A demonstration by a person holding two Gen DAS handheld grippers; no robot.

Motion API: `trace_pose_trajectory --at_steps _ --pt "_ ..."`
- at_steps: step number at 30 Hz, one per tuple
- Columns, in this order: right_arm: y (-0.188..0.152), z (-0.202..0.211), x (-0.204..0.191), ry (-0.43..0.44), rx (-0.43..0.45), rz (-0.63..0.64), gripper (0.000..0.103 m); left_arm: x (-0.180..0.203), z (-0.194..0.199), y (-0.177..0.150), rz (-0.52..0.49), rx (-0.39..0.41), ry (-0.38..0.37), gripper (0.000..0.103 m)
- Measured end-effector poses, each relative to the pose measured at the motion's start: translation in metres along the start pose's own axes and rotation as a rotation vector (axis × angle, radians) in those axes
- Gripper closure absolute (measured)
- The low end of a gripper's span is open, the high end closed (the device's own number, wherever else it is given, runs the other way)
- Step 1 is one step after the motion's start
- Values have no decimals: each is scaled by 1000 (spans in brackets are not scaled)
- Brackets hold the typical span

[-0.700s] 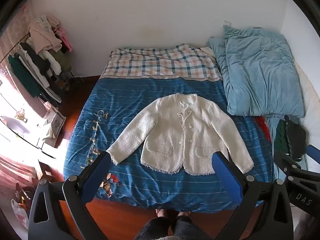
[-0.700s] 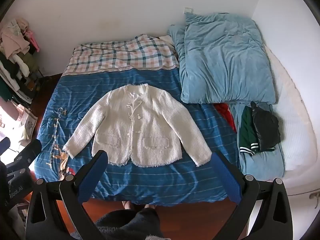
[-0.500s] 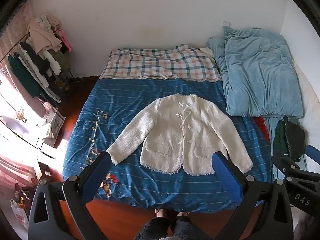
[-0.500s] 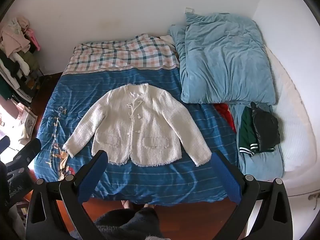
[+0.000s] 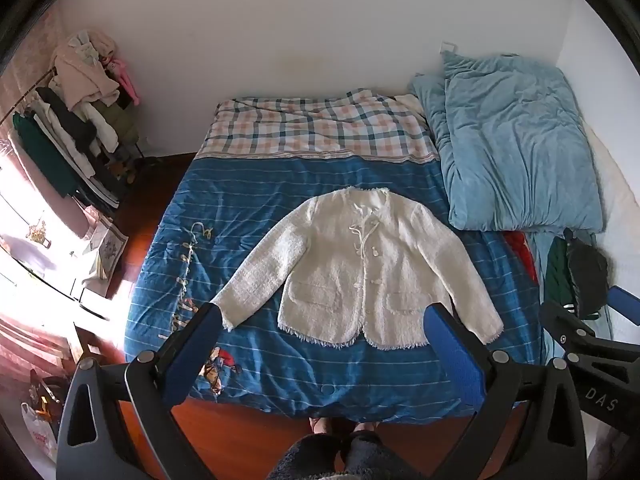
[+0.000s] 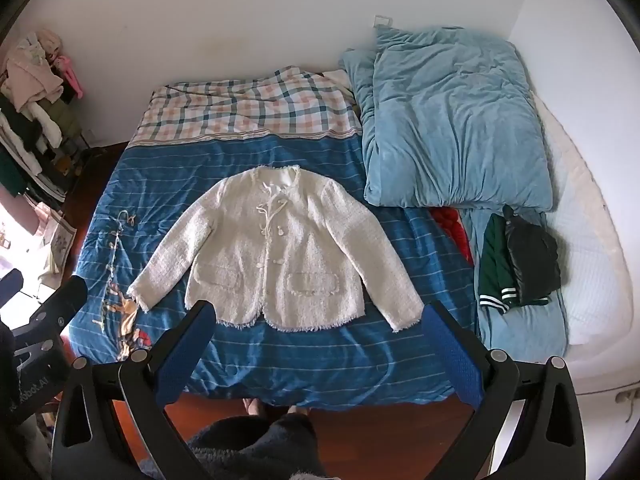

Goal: Fold large clothes

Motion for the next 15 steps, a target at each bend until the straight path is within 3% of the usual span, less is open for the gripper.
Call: trace_pose_trajectory --at_steps 15 --pt "0 2 0 3 -1 2 0 9 3 1 2 -5 -2 0"
Point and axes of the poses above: each gripper's, at about its wrist camera, not at the fingertips, and z roughly against the way its jaws point, x to its right, y to its top, the point moved 6 cm from there along -z, roughly the way its jaws point, and after that the axes turned 13 degrees about x, right-handed, at the moved point
